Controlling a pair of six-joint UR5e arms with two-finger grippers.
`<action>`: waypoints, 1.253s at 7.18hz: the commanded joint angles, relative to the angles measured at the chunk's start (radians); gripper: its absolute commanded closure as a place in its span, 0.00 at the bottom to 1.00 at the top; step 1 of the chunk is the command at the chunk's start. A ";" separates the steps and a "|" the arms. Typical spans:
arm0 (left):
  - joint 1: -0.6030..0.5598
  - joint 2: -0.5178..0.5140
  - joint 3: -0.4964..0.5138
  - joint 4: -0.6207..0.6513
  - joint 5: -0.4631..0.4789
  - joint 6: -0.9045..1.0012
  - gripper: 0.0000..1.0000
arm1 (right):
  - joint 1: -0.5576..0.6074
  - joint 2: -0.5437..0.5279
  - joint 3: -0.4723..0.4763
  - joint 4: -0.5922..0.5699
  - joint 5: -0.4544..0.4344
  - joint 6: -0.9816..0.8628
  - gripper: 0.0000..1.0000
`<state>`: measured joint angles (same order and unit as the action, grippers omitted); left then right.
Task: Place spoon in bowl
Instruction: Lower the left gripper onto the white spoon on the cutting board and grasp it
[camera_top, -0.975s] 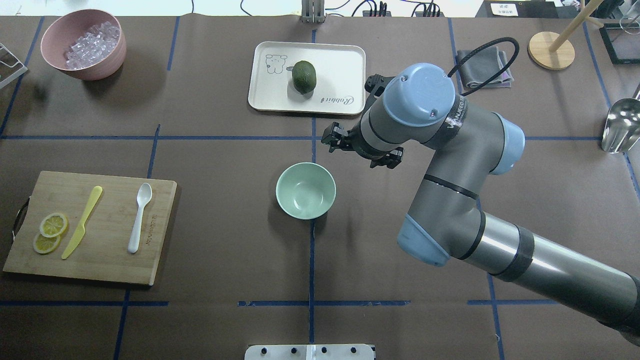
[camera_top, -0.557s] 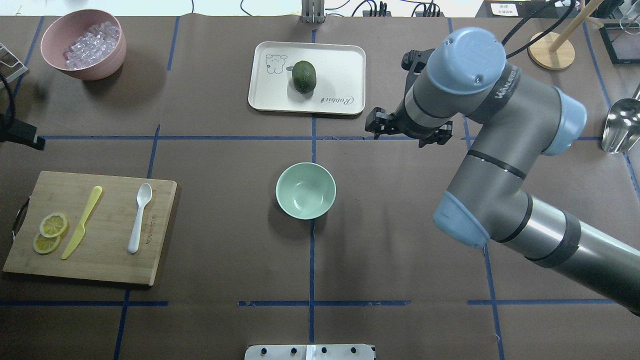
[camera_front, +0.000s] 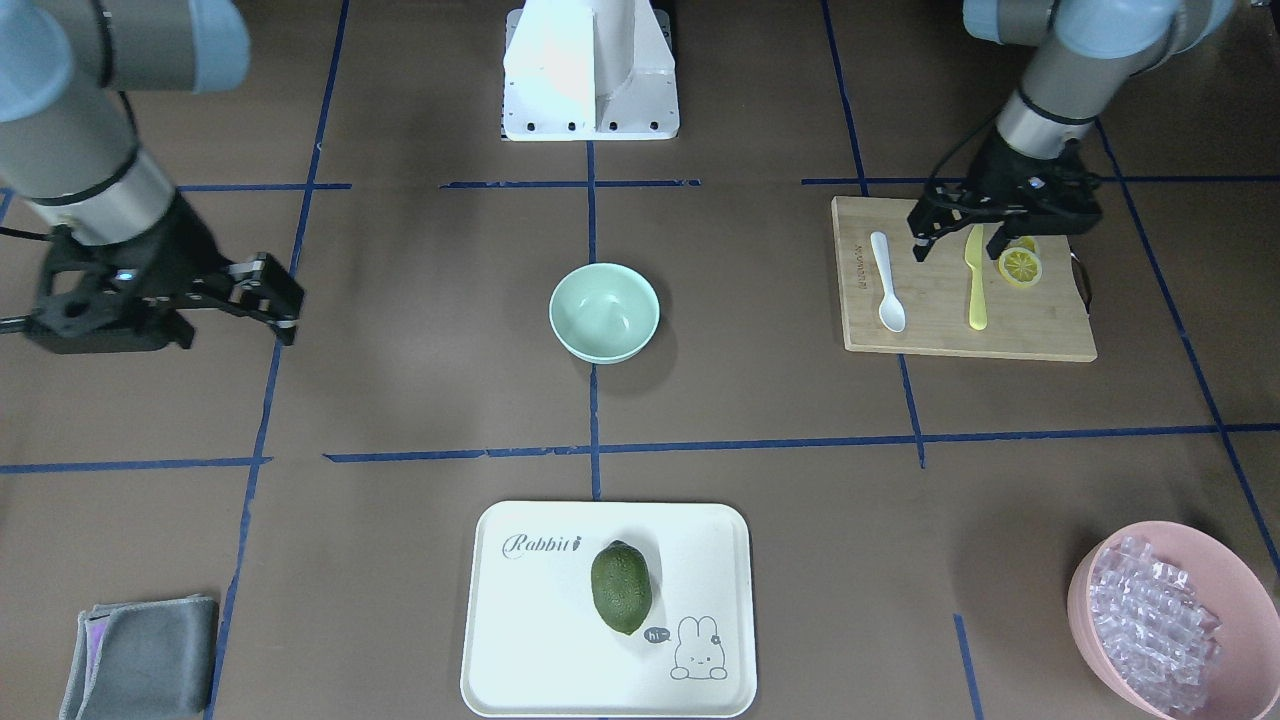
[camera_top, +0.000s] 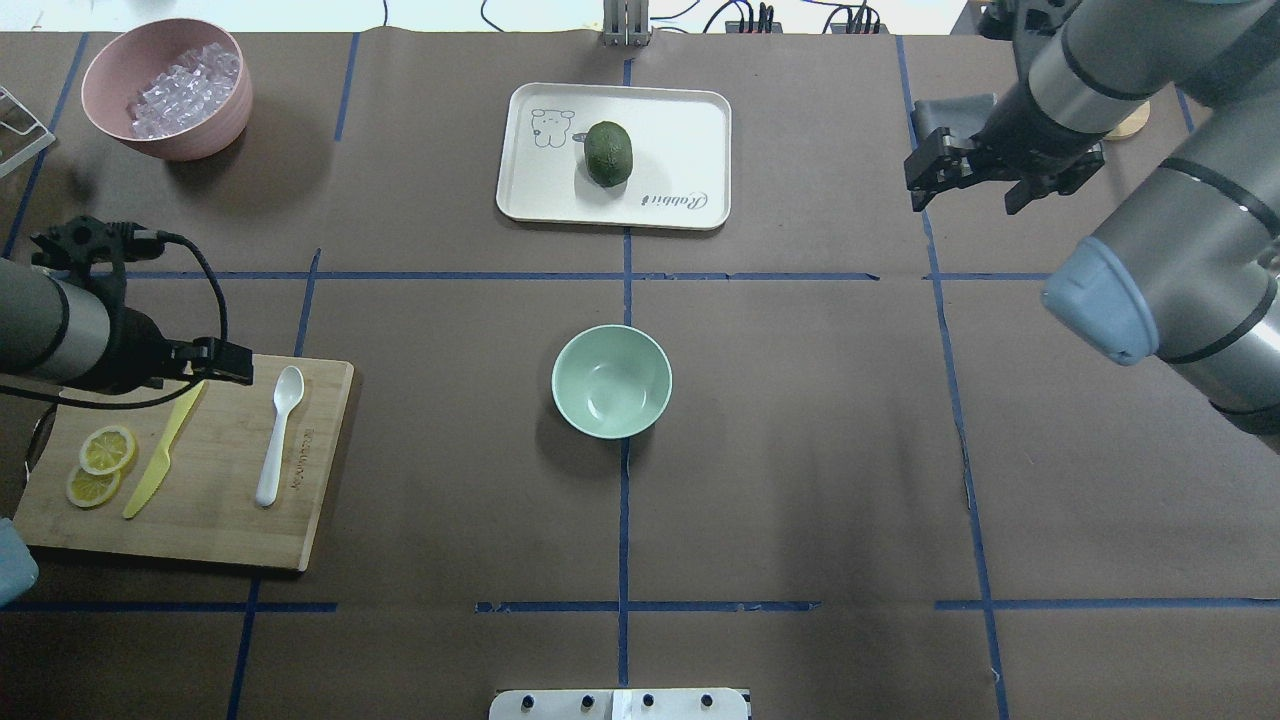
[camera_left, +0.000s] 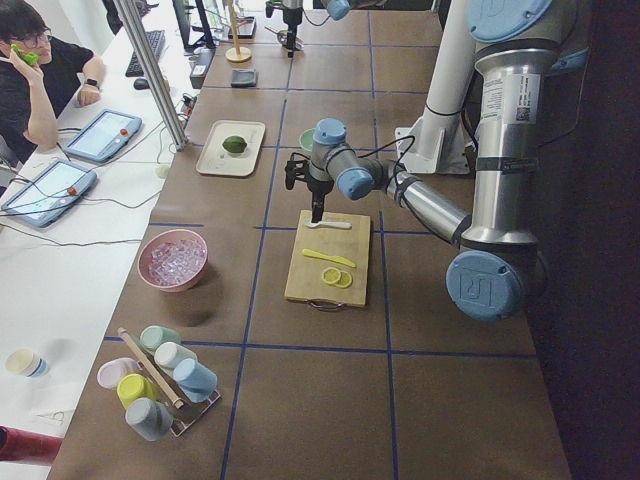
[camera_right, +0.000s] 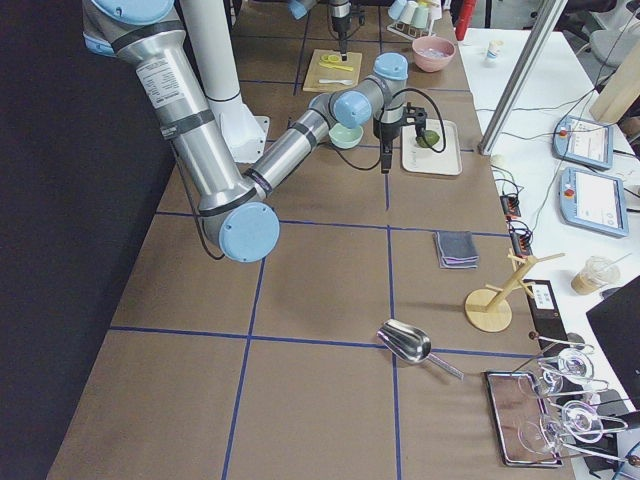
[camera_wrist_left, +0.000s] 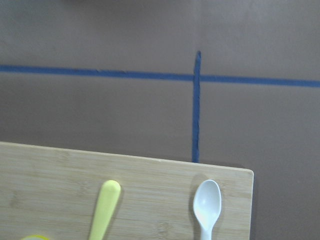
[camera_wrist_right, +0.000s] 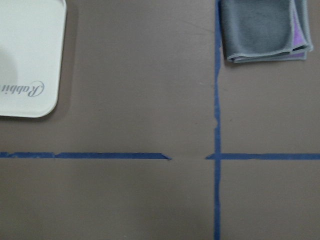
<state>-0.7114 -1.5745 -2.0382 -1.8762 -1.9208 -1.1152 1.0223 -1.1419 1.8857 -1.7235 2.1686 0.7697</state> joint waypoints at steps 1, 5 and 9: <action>0.128 -0.015 0.036 -0.034 0.109 -0.087 0.03 | 0.099 -0.073 0.003 0.002 0.068 -0.153 0.00; 0.155 -0.041 0.096 -0.038 0.111 -0.080 0.09 | 0.102 -0.084 0.001 0.004 0.071 -0.167 0.00; 0.155 -0.058 0.131 -0.038 0.109 -0.078 0.14 | 0.101 -0.085 0.001 0.005 0.070 -0.165 0.00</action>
<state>-0.5569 -1.6256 -1.9222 -1.9140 -1.8115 -1.1940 1.1232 -1.2266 1.8871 -1.7189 2.2393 0.6038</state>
